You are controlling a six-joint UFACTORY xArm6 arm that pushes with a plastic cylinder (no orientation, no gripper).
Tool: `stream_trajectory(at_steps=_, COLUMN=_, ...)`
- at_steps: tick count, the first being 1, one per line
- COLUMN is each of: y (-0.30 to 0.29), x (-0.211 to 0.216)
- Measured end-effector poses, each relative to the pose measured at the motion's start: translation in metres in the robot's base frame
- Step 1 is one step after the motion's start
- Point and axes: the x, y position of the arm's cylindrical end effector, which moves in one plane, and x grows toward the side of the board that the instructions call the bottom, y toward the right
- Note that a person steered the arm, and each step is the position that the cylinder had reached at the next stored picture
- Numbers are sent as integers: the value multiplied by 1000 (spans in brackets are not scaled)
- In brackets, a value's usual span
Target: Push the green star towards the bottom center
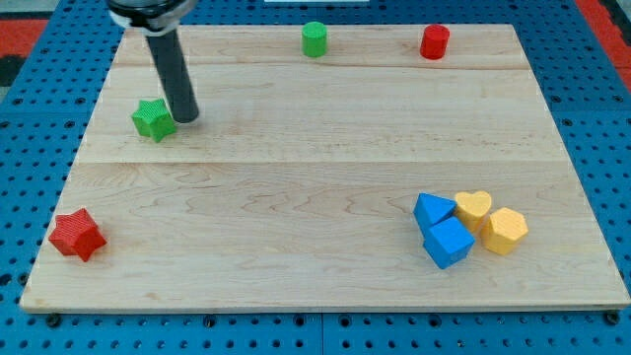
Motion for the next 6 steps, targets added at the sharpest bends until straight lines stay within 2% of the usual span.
stream_trajectory(at_steps=1, y=-57, x=-18)
stream_trajectory(at_steps=2, y=-75, x=24)
stream_trajectory(at_steps=3, y=-62, x=41)
stream_trajectory(at_steps=5, y=13, x=90)
stream_trajectory(at_steps=6, y=83, x=115)
